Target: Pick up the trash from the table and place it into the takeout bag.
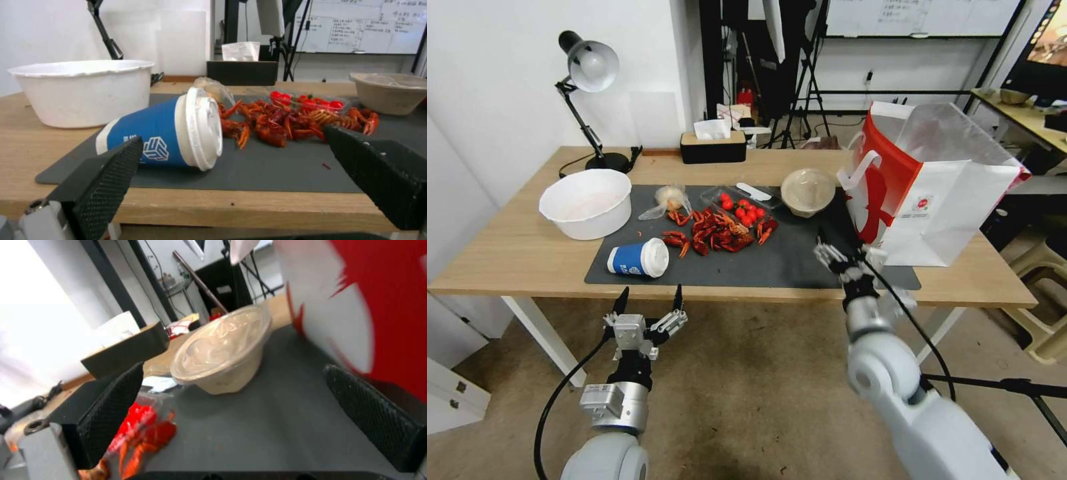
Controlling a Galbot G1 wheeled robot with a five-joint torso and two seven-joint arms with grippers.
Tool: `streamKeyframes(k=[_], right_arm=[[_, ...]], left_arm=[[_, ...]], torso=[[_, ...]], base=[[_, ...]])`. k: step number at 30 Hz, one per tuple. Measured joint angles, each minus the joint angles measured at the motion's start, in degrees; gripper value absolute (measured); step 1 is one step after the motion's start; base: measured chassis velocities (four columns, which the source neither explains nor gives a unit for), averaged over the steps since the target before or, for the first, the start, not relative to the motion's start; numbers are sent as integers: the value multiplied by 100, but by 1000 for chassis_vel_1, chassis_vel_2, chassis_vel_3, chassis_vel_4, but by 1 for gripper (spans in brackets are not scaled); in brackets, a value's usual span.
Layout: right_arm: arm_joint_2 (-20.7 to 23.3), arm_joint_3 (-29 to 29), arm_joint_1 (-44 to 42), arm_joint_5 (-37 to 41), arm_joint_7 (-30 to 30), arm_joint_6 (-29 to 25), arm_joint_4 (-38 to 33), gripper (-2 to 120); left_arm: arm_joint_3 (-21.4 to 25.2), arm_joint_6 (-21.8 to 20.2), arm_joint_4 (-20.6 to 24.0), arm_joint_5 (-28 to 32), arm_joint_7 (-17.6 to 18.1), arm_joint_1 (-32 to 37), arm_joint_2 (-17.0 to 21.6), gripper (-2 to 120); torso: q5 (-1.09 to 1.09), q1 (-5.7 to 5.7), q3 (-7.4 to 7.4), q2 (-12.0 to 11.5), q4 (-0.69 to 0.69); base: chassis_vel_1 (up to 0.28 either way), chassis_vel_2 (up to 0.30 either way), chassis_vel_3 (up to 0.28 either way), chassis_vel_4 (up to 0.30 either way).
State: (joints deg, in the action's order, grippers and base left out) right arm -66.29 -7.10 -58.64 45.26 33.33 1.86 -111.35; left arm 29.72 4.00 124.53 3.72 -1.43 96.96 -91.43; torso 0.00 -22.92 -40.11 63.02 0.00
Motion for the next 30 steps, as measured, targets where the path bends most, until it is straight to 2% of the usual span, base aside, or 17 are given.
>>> streamKeyframes(k=[9, 20, 22, 28, 30], right_arm=[[-303, 306, 1107, 1062, 355, 256, 874, 100], [-683, 408, 1833, 1386, 416, 345, 1767, 99], [-738, 408, 1896, 1401, 416, 371, 1891, 92], [-815, 382, 1920, 1433, 422, 408, 2014, 86], [-835, 359, 1921, 1438, 423, 418, 2042, 78]], left_arm=[[37, 7, 11, 0, 4, 21, -34, 100], [123, 51, 44, 37, 27, 65, -23, 100], [128, 72, 47, 43, 31, 75, -22, 100], [127, 109, 48, 55, 33, 79, -21, 100], [126, 119, 47, 61, 34, 79, -16, 100]], torso=[[0, 0, -1, 0, -1], [0, 0, 0, 0, 0], [0, -1, 0, 0, 0], [0, 0, 1, 0, -1], [0, 0, 1, 0, 0]], base=[[0, 0, 0, 0], [0, 0, 0, 0], [0, 0, 0, 0], [0, 0, 0, 0], [0, 0, 0, 0]])
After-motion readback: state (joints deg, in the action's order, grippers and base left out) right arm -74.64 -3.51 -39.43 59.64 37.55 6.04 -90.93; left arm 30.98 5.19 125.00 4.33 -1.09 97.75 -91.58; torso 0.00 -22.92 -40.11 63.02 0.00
